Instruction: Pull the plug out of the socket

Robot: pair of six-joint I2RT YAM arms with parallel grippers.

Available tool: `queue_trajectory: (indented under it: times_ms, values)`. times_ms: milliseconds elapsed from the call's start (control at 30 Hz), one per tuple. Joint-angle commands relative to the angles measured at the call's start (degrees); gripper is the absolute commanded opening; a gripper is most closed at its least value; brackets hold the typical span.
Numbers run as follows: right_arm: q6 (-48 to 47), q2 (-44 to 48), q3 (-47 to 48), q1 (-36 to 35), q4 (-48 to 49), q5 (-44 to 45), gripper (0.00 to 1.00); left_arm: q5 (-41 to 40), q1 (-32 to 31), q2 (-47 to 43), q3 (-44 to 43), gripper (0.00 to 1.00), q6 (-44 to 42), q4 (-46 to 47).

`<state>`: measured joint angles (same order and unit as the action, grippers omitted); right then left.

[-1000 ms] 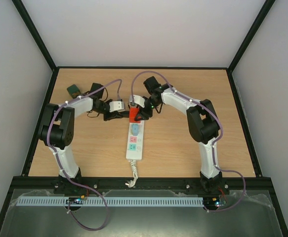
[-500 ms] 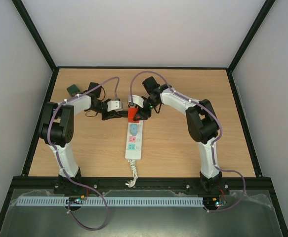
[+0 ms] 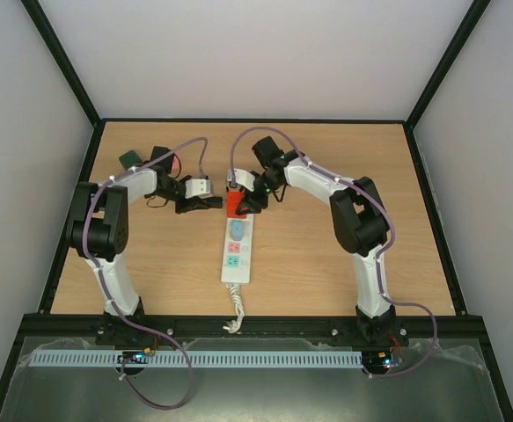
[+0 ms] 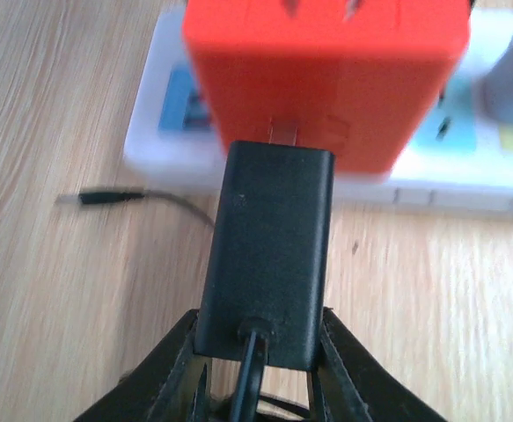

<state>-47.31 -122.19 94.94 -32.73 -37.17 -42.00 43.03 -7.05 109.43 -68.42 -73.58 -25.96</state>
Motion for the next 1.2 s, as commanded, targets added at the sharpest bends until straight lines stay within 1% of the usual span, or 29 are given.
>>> queue_trajectory:
  times_ms: [0,133,333,700,800,967,1100,1167]
  values:
    - [0.8,-3.9,-2.6,2.3,-11.3,11.3,0.02,-6.3,5.8,-1.1,0.4,0.12,-3.4,0.0]
    - [0.9,-3.8,-2.7,2.5,-11.3,11.2,0.02,-6.5,6.8,-1.4,1.1,0.11,-4.2,-0.1]
    - [0.8,-4.0,-2.3,2.8,-11.5,11.4,0.02,-4.8,7.1,-2.6,1.9,0.11,-3.7,-0.5]
    - [5.4,-4.7,0.8,7.9,-7.9,10.9,0.03,-1.7,7.2,-8.3,3.6,0.12,6.1,3.5]
    - [6.9,-5.3,1.8,9.1,-7.1,11.3,0.04,-1.4,7.5,-8.9,2.8,0.13,9.6,4.4]
    - [9.4,-5.6,2.0,10.8,-4.8,11.9,0.06,-3.4,8.1,-10.9,2.6,0.14,17.2,8.4]
    - [10.3,-5.5,1.7,11.0,-4.0,11.9,0.07,-5.3,9.2,-12.6,2.3,0.14,18.4,9.0]
    - [10.8,-5.5,1.7,11.0,-3.6,11.8,0.09,-6.6,10.0,-13.1,1.9,0.14,18.1,8.8]
